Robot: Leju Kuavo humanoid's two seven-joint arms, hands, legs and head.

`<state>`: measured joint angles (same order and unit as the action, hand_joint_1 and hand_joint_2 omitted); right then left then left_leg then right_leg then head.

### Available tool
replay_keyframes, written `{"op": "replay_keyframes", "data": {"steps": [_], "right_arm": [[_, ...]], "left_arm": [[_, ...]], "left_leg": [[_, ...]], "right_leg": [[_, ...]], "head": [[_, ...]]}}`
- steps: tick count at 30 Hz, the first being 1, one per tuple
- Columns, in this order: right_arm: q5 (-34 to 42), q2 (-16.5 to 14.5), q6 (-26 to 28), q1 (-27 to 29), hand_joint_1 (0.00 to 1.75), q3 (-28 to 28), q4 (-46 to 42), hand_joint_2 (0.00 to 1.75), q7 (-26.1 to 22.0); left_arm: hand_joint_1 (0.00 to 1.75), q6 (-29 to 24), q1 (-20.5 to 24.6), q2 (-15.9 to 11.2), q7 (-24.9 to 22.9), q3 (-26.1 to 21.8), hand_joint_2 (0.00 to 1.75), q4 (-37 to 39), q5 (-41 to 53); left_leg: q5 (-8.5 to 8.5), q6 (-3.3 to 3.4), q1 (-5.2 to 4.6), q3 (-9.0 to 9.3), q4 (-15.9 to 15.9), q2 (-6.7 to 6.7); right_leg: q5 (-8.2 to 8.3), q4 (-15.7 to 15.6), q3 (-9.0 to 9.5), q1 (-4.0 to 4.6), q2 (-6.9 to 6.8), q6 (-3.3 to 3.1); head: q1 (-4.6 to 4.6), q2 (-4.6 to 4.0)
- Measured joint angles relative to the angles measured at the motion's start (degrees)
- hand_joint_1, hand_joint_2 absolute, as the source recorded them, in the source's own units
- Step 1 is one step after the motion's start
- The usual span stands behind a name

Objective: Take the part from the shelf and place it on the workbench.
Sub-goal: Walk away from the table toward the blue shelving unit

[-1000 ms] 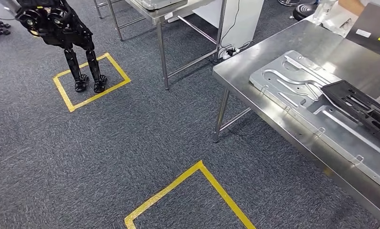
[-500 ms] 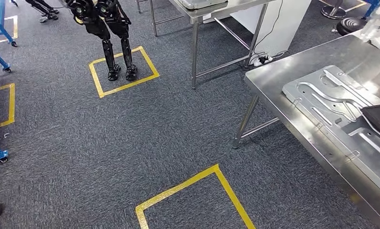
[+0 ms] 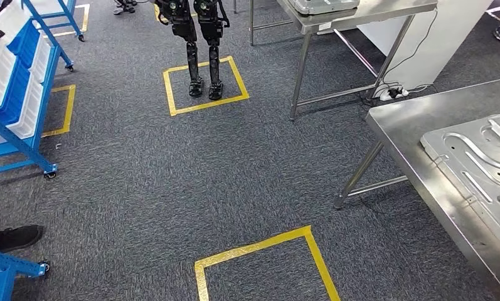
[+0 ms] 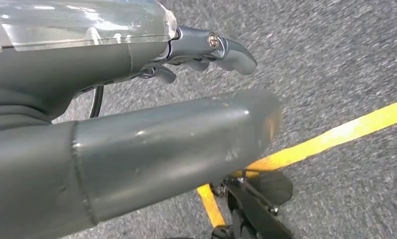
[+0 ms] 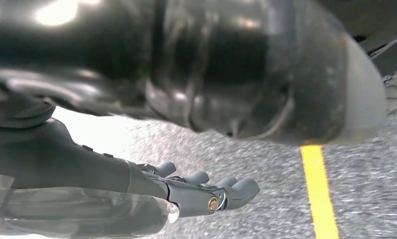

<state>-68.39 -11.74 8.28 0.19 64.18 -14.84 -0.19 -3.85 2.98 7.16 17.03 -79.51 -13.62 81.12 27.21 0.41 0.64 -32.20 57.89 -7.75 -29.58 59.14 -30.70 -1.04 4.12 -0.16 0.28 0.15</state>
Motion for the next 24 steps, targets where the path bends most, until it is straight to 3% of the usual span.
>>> {"op": "replay_keyframes", "data": {"steps": [1,2,3,5,7,8,10,11,12,14,16,18,20,22,23,24], "right_arm": [[-0.06,-0.01,-0.02,-0.06,0.00,0.00,0.02,0.00,0.01],[-0.12,-0.01,-0.04,-0.09,0.00,0.01,0.04,0.00,0.01],[-0.19,-0.02,-0.07,-0.07,0.00,0.01,0.08,0.00,0.01],[-0.33,-0.02,-0.17,0.05,0.00,0.02,0.17,0.00,0.00],[-0.52,-0.01,-0.24,0.06,0.00,0.01,0.25,0.00,-0.01],[-0.60,-0.01,-0.26,0.01,0.00,0.01,0.26,0.00,-0.03],[-0.69,0.01,-0.37,-0.13,0.00,0.00,0.26,0.00,-0.15],[-0.73,0.00,-0.46,-0.19,0.00,0.00,0.27,0.00,-0.23],[-0.77,-0.01,-0.55,-0.22,0.00,-0.01,0.27,0.00,-0.30],[-0.90,-0.01,-0.69,-0.27,0.00,-0.01,0.29,0.00,-0.45],[-0.99,0.01,-0.77,-0.49,0.00,-0.01,0.32,0.00,-0.59],[-1.01,0.04,-0.81,-0.68,0.00,-0.01,0.36,0.00,-0.77],[-1.02,0.08,-0.87,-0.61,0.00,0.01,0.40,0.00,-0.95],[-1.06,0.12,-0.92,-0.54,0.00,0.05,0.46,0.00,-1.03],[-1.10,0.15,-0.93,-0.53,0.00,0.07,0.48,0.00,-1.04],[-1.16,0.17,-0.92,-0.54,0.00,0.09,0.48,0.00,-1.04]], "left_arm": [[0.00,-0.01,-0.12,-0.01,0.01,-0.03,0.00,0.00,-0.01],[0.00,-0.01,-0.21,-0.01,0.01,-0.05,0.00,0.00,-0.02],[0.00,-0.01,-0.23,0.00,0.02,-0.07,0.00,0.00,-0.02],[0.00,0.01,-0.06,0.04,0.08,-0.07,0.00,0.00,-0.02],[0.00,0.00,0.07,0.04,0.28,-0.07,0.00,0.00,-0.02],[0.00,-0.01,0.04,0.03,0.39,-0.08,0.00,0.00,-0.03],[0.00,-0.02,-0.06,0.02,0.57,-0.10,0.00,0.00,-0.03],[0.00,-0.02,-0.04,0.01,0.62,-0.12,0.00,0.00,-0.02],[0.00,-0.03,0.05,0.01,0.68,-0.13,0.00,0.00,-0.02],[0.00,-0.04,0.24,0.02,0.84,-0.14,0.00,0.00,-0.01],[0.00,-0.04,0.18,0.02,0.94,-0.19,0.00,0.00,-0.01],[0.00,-0.05,-0.01,0.04,0.96,-0.27,0.00,0.00,-0.01],[0.00,-0.08,0.07,0.08,0.99,-0.31,0.00,0.00,-0.01],[0.00,-0.12,0.26,0.07,1.02,-0.33,0.00,0.00,-0.03],[0.00,-0.14,0.31,0.08,1.04,-0.34,0.00,0.00,-0.04],[0.00,-0.14,0.30,0.08,1.05,-0.36,0.00,0.00,-0.05]], "left_leg": [[0.05,-0.28,0.10,-0.18,0.15,0.02],[0.63,-0.53,0.10,-0.68,1.07,1.09],[1.82,-0.71,0.05,-1.68,3.05,2.70],[5.45,-1.03,0.00,-5.07,10.12,6.22],[7.61,-1.27,0.10,-7.89,16.12,7.22],[7.14,-1.25,0.10,-7.82,16.26,7.42],[3.88,-0.90,0.01,-4.43,10.41,8.25],[2.38,-0.52,-0.20,-2.02,6.02,9.54],[1.39,-0.19,-0.44,-0.22,2.65,10.73],[0.95,0.34,-0.96,1.13,-0.33,11.93],[0.55,0.71,-0.98,1.21,-0.73,10.67],[0.00,1.32,-0.66,1.63,-1.49,9.47],[-0.42,1.81,-0.51,1.67,-1.90,8.32],[-0.52,1.98,-0.56,1.44,-1.80,6.89],[-0.52,1.98,-0.55,1.40,-1.69,6.03],[-0.48,1.92,-0.52,1.40,-1.52,5.10]], "right_leg": [[0.14,-0.21,0.10,0.01,-0.77,-0.36],[0.28,-0.47,0.23,-0.01,-1.57,-0.82],[0.39,-0.73,0.32,-0.07,-2.43,-1.22],[0.37,-0.87,0.33,0.19,-4.22,-1.73],[0.26,-0.83,0.25,0.49,-6.07,-1.89],[0.19,-0.81,0.26,0.59,-6.95,-1.91],[0.03,-0.79,0.44,0.75,-8.44,-1.83],[-0.07,-0.79,0.60,0.84,-9.15,-1.70],[-0.19,-0.79,0.74,0.95,-9.73,-1.52],[-0.32,-0.86,1.03,0.99,-10.87,-0.95],[-0.45,-0.99,1.36,0.87,-11.67,-0.27],[-1.85,0.52,1.03,0.74,-9.52,0.31],[-5.35,6.22,-1.53,0.53,-5.96,0.59],[-8.06,13.03,-4.96,0.43,-4.62,0.62],[-7.87,14.41,-5.78,0.38,-4.44,0.63],[-6.57,13.71,-5.63,0.31,-4.29,0.63]], "head": [[0.00,0.00],[-0.02,0.00],[-0.03,0.00],[-0.06,0.00],[-0.05,0.00],[-0.06,0.00],[-0.07,0.00],[-0.06,0.00],[-0.04,0.00],[-0.02,0.00],[-0.02,0.00],[0.01,0.00],[0.03,0.00],[0.02,0.00],[0.02,0.00],[0.02,0.00]]}}
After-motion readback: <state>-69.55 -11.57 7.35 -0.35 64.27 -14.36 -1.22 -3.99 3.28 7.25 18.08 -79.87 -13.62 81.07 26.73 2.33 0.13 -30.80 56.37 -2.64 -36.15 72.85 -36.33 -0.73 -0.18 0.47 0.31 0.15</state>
